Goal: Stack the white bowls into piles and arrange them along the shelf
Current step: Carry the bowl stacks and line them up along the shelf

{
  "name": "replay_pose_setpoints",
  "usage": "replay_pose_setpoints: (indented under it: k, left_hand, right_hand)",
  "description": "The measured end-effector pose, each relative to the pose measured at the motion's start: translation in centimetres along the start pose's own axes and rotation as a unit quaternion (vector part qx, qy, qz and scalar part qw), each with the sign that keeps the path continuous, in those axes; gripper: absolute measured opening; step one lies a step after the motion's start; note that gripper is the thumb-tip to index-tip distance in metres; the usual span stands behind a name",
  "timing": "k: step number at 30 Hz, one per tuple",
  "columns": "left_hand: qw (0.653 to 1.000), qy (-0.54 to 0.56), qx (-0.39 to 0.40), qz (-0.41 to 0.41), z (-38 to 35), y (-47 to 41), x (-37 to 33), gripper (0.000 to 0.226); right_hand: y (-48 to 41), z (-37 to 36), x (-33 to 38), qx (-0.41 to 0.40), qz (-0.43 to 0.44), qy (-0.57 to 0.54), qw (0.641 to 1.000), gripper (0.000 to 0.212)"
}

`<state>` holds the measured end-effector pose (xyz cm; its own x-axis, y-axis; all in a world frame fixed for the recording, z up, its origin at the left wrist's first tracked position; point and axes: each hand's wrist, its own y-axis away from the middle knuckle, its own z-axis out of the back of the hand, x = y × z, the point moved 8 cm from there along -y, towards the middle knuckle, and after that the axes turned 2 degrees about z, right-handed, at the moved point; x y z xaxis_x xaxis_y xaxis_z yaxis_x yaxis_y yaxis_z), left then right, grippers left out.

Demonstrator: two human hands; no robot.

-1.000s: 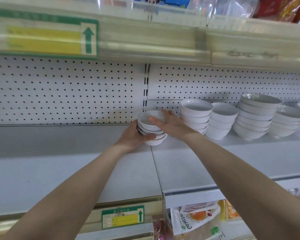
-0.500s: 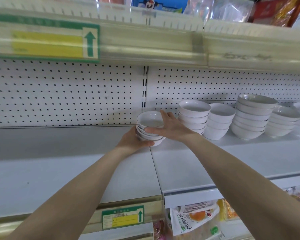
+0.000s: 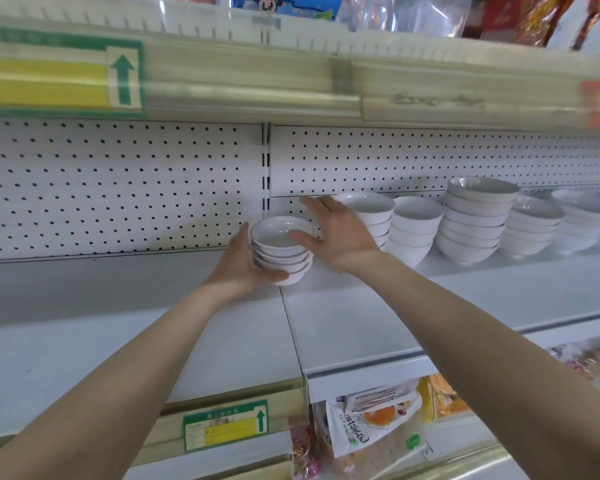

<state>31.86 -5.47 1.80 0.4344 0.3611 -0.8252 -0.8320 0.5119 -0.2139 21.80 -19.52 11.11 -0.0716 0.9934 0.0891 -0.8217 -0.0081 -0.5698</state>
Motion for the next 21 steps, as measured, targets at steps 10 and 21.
replay_pose_setpoints:
  k: [10, 21]
  left_hand:
    - [0.989, -0.076, -0.125, 0.036, -1.4, 0.6, -2.2, 0.104]
    - [0.971, -0.08, -0.189, 0.121, -1.5, 1.5, -3.5, 0.105]
  right_hand:
    - [2.8, 2.4, -10.5, 0.0, -0.141, 0.122, 0.982, 0.082]
    - [2.7, 1.6, -11.5, -0.002, -0.072, 0.013, 0.997, 0.079]
